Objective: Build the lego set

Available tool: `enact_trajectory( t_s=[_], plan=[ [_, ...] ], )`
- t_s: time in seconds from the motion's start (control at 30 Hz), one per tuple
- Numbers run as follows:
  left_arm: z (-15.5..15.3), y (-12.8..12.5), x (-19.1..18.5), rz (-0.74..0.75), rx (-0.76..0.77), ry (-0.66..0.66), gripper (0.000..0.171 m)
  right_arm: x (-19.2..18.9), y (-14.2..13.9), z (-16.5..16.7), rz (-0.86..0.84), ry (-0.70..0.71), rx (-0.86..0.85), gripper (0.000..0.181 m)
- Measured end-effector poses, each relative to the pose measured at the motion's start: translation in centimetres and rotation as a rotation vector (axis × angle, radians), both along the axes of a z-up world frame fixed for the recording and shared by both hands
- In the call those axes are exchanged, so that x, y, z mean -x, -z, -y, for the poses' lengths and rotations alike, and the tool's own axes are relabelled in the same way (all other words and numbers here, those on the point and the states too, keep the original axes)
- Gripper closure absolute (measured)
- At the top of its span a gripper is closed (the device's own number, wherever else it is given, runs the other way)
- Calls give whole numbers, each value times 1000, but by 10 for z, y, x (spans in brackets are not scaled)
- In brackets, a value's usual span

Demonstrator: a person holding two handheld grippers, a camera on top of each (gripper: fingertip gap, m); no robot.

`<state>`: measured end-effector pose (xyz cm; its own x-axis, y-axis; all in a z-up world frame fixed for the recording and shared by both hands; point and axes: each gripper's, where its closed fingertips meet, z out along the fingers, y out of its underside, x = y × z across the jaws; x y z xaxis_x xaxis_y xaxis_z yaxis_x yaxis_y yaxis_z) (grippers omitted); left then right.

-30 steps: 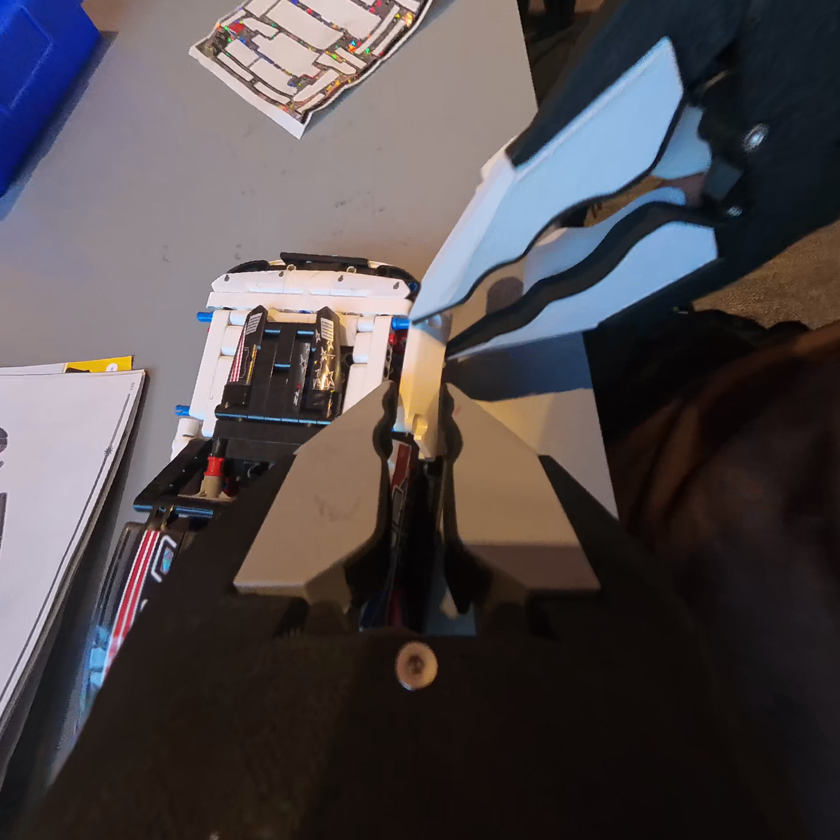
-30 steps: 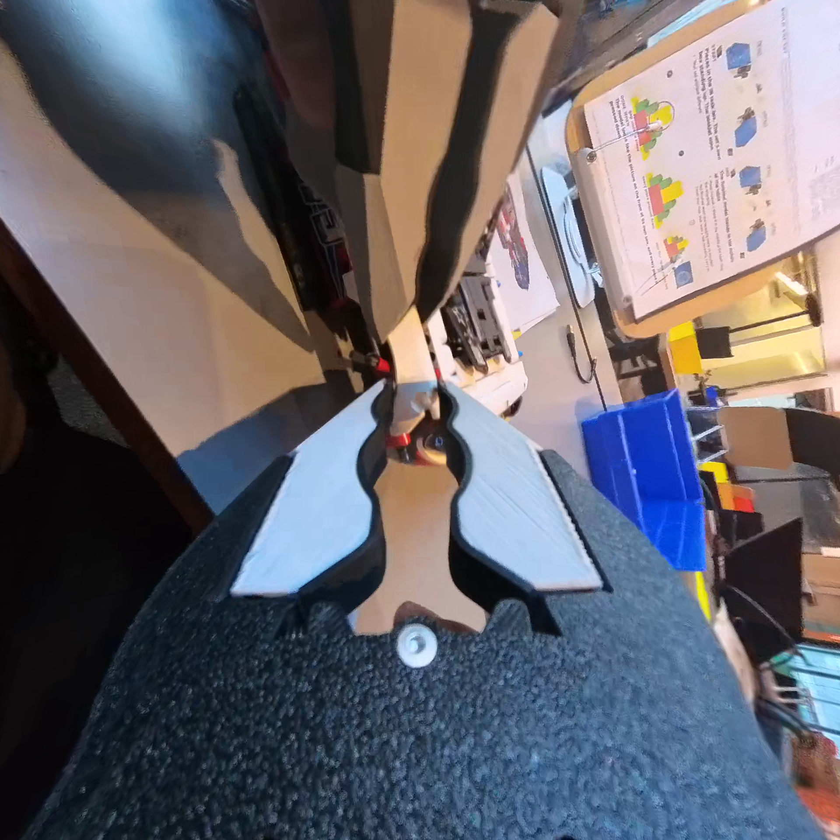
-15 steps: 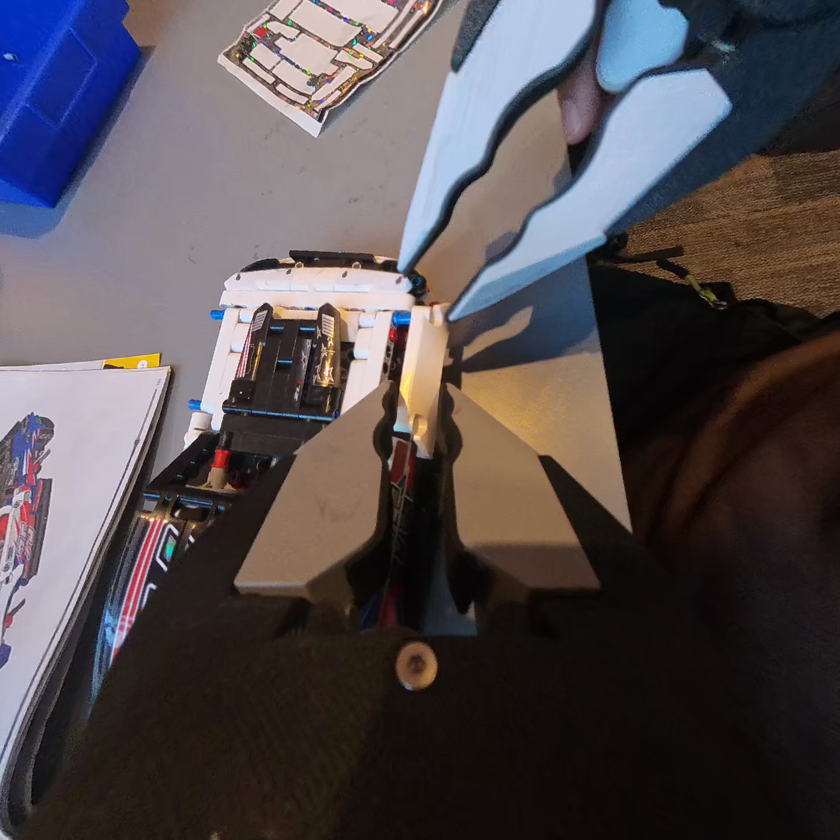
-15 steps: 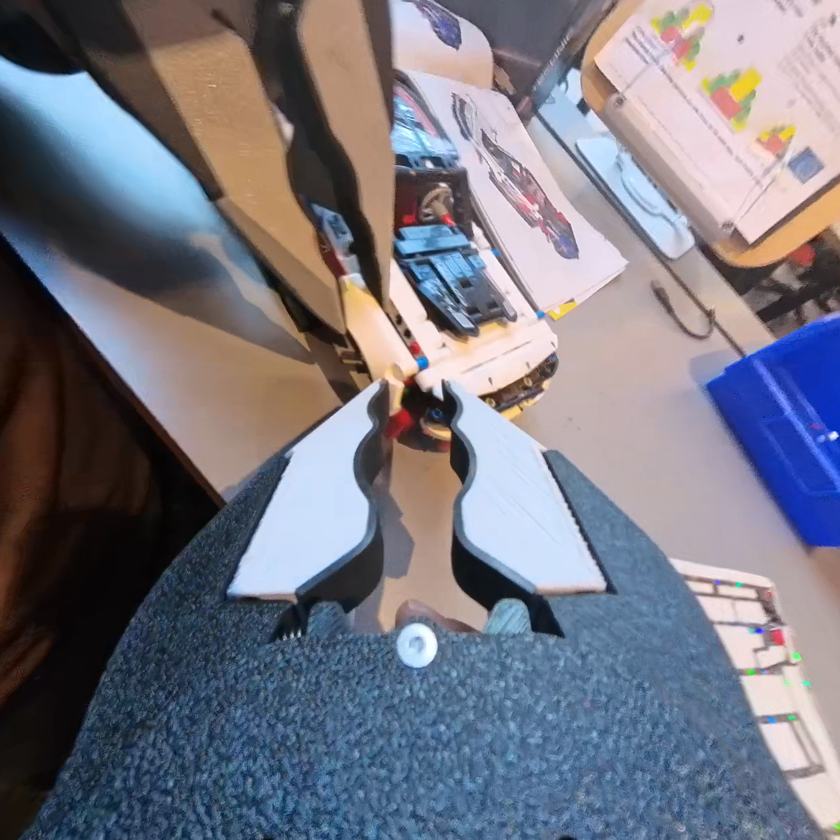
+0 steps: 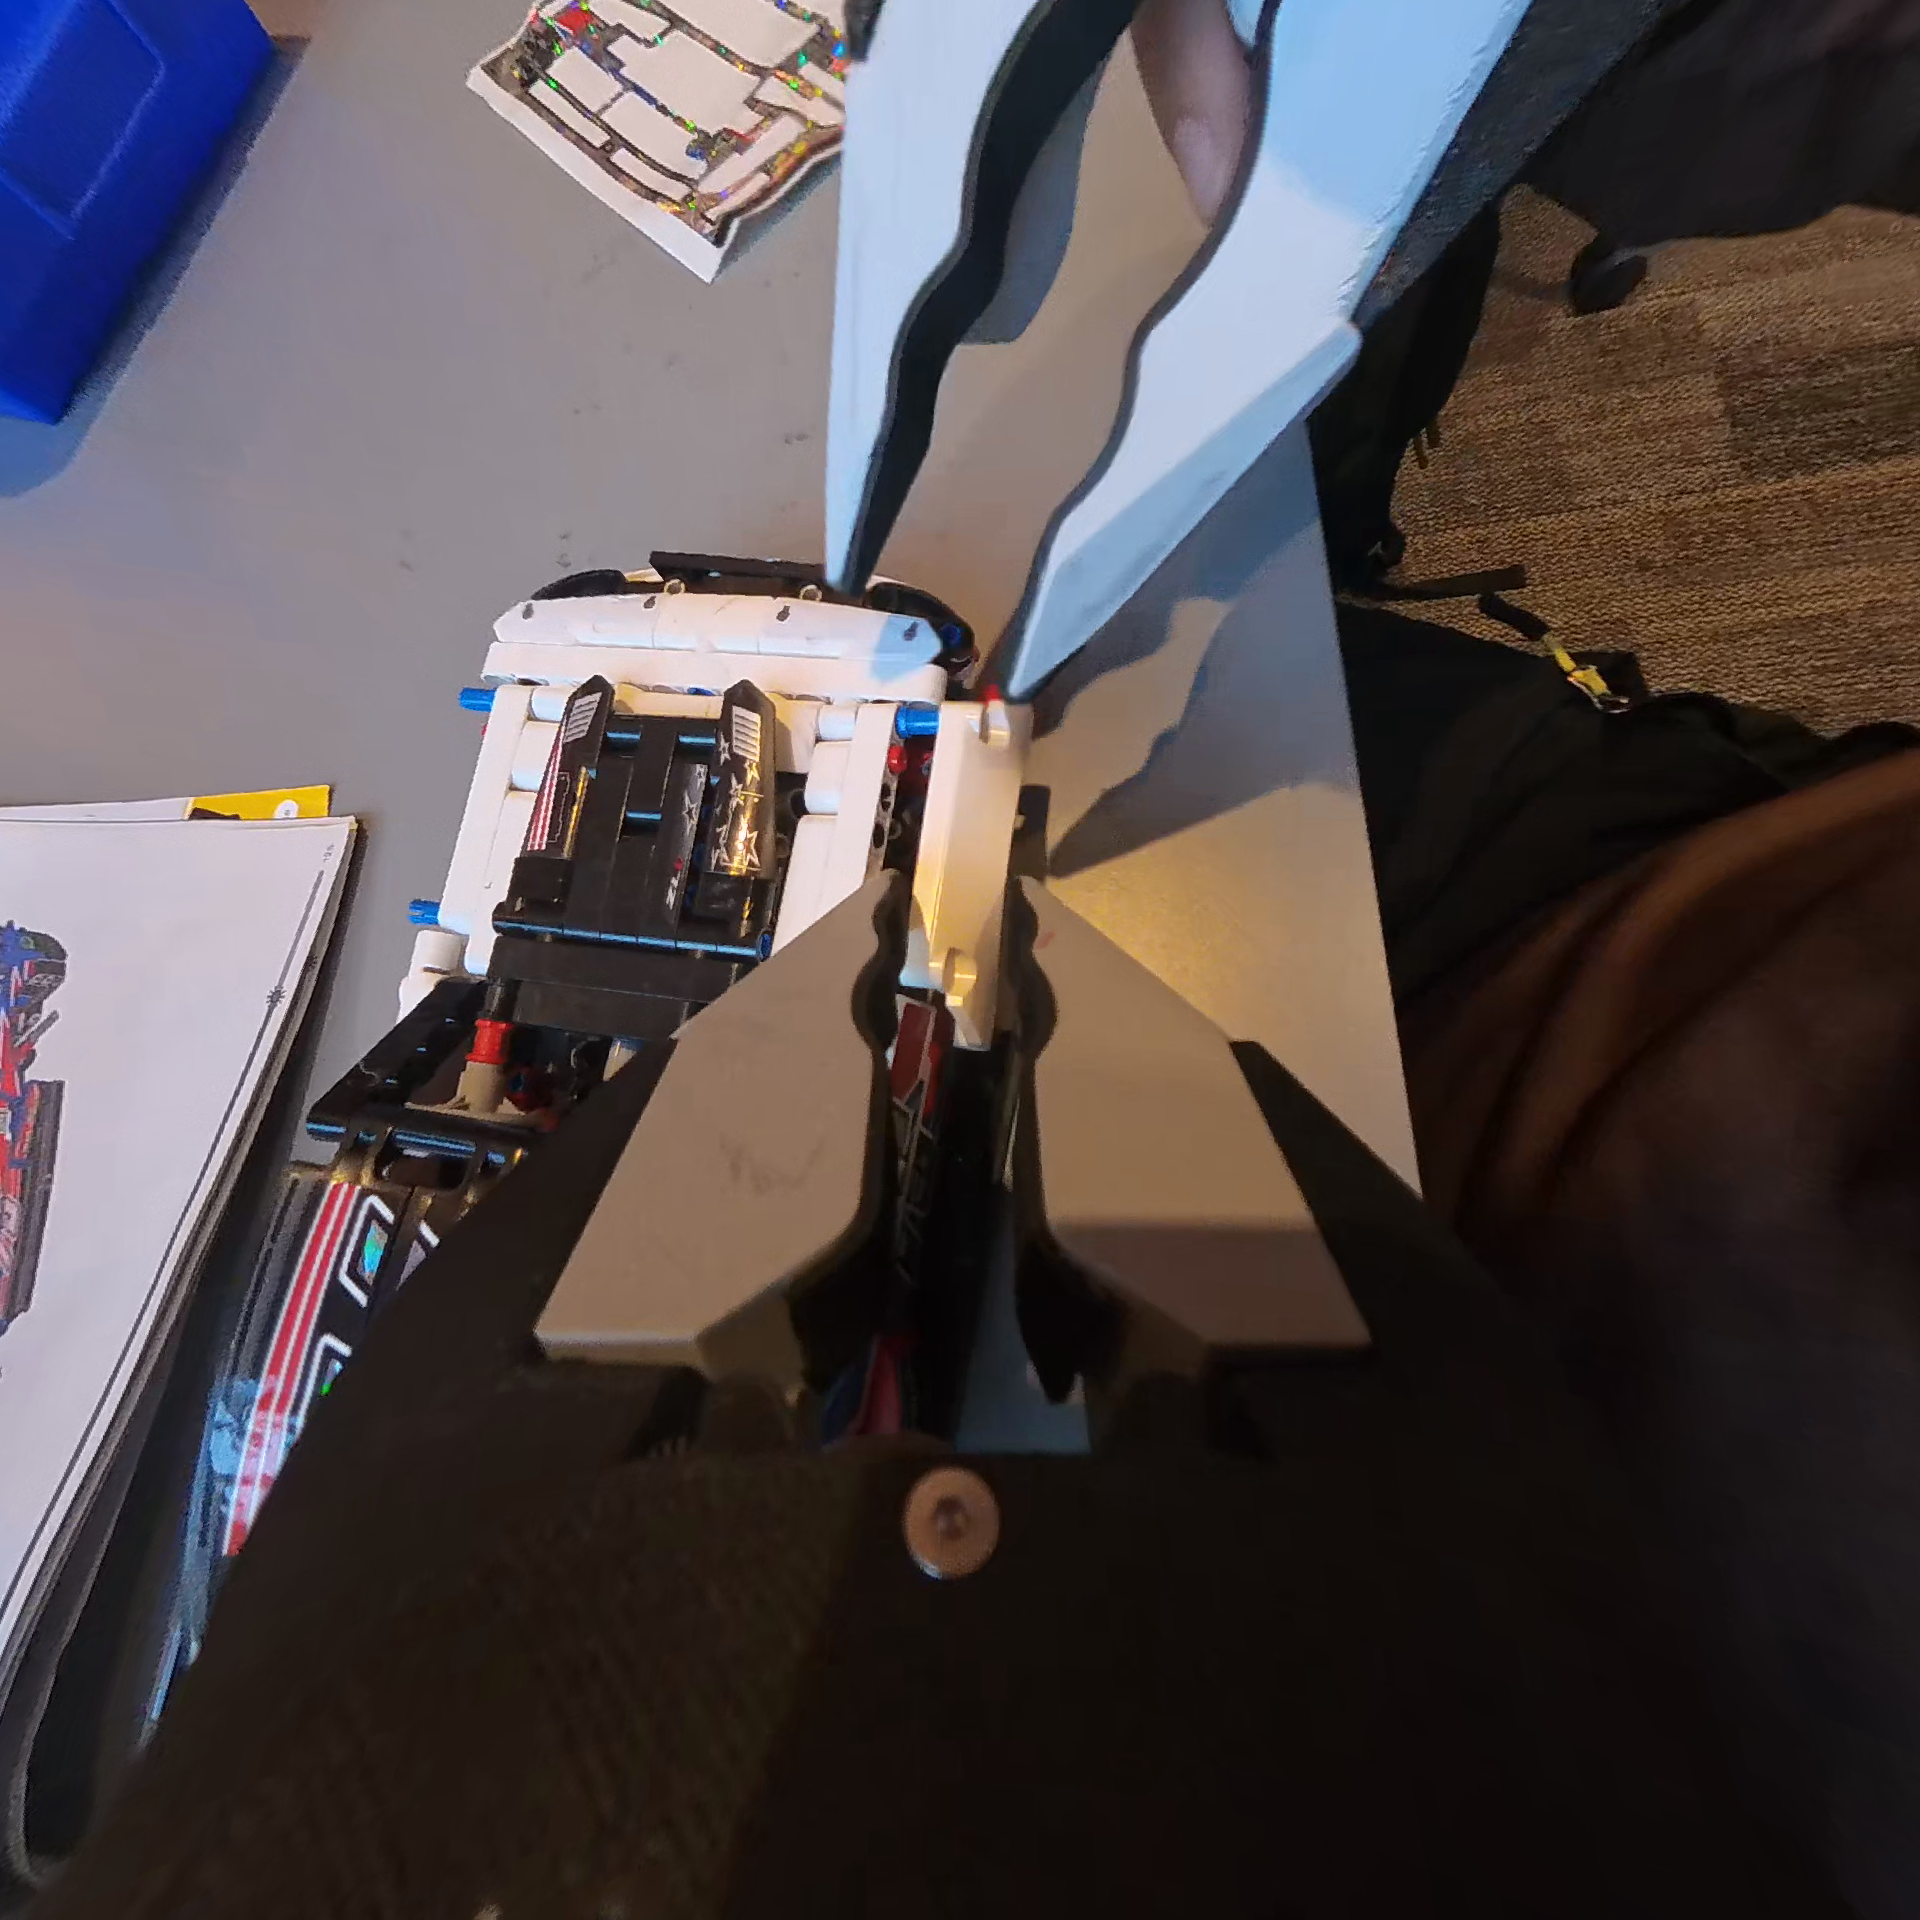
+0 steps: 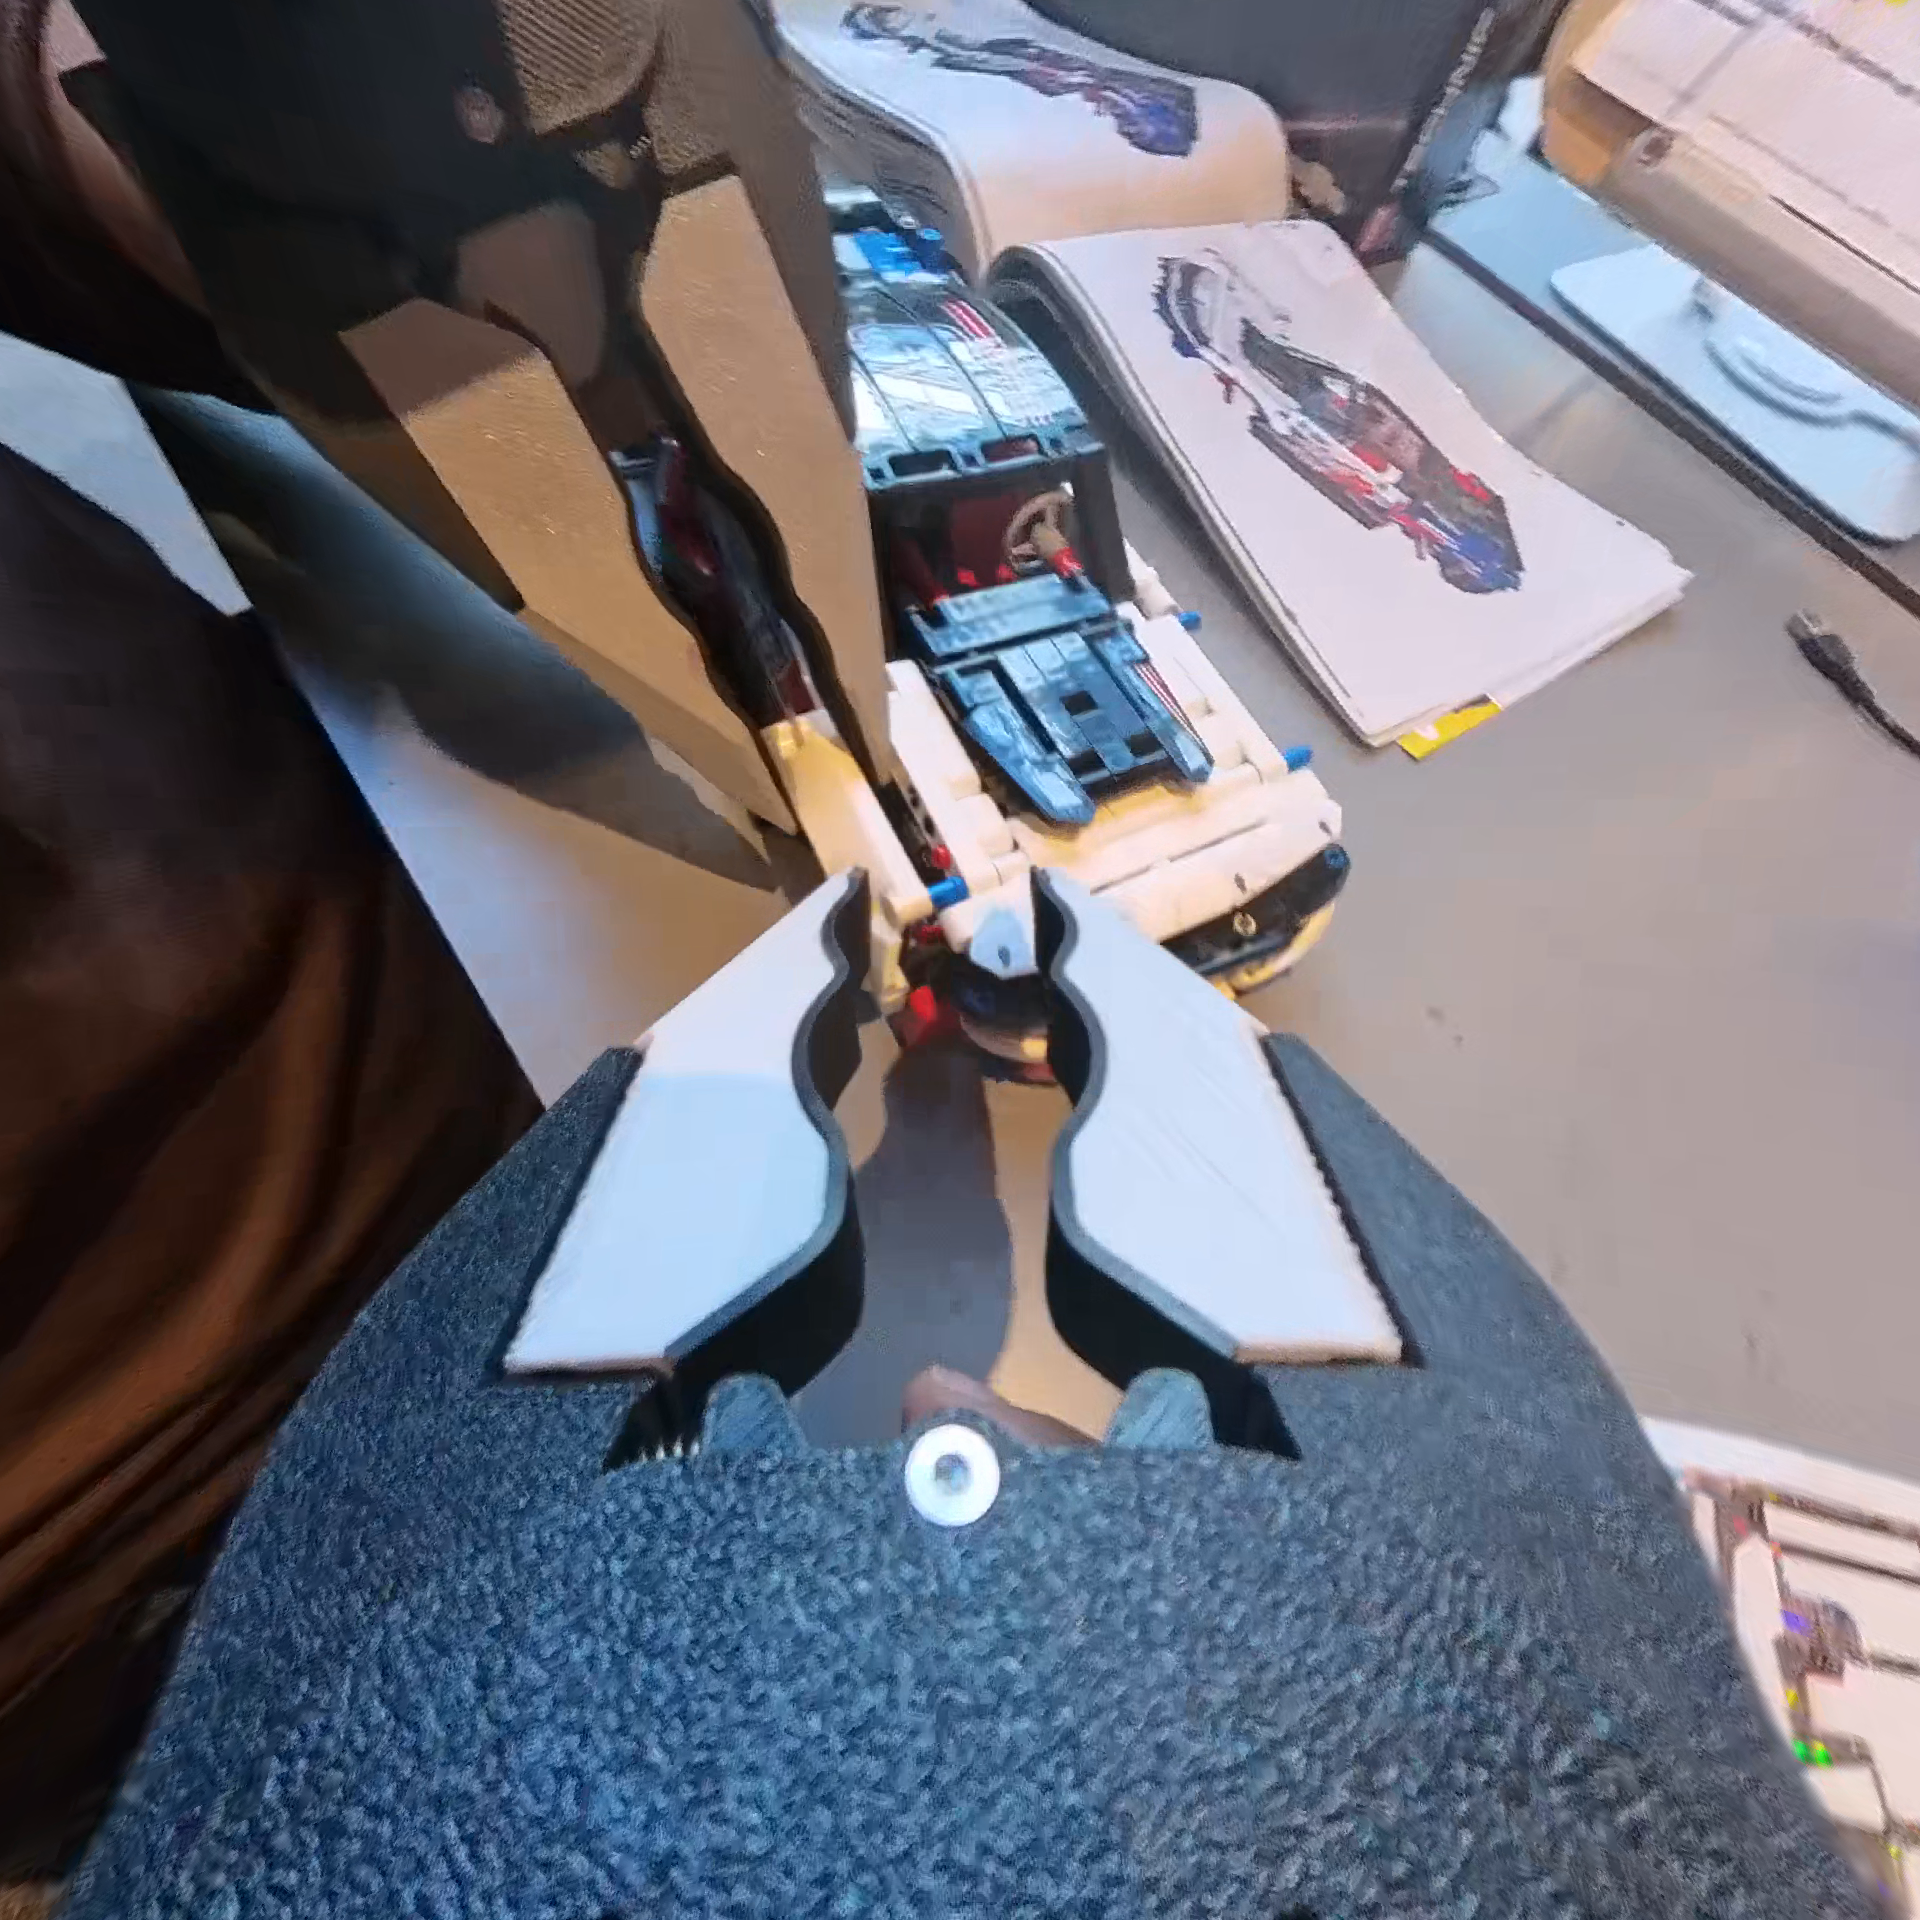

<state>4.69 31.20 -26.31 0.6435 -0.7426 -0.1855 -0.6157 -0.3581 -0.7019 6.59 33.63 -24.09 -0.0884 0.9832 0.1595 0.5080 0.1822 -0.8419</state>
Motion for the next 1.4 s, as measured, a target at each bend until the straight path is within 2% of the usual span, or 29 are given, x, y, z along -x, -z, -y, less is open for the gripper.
enact_trajectory(
  t_s=[0.2,0.3,0.37,0.4,0.53,0.63,0.77,1.0,1.17,1.23,1.3,1.4],
  plan=[
    [0,2,-1,41,35,-11,156,13,15,1,145,-106,12,145],
    [0,1,0,30,14,-11,156,13,10,1,124,-127,107,142],
    [1,2,1,16,5,-12,156,13,12,1,137,-139,206,129],
    [1,2,1,17,1,-10,156,14,11,2,138,-150,266,129],
    [3,-1,2,19,-16,-10,157,20,7,-4,148,-156,422,137],
    [2,-1,5,35,-20,-18,156,24,3,-6,143,-175,516,137],
    [3,0,5,54,-27,-10,156,34,-18,-4,58,-213,591,141],
    [2,0,6,70,-37,-9,157,61,-40,8,26,-294,552,142],
    [0,-1,8,61,-49,-23,156,75,-41,18,75,-359,528,143],
    [-1,-2,9,49,-54,-27,157,70,-39,10,95,-337,500,131],
    [-2,-2,9,42,-61,-27,156,54,-35,7,122,-342,457,134],
    [-3,-2,9,25,-64,-27,156,25,-13,7,232,-360,338,133]
  ],
)
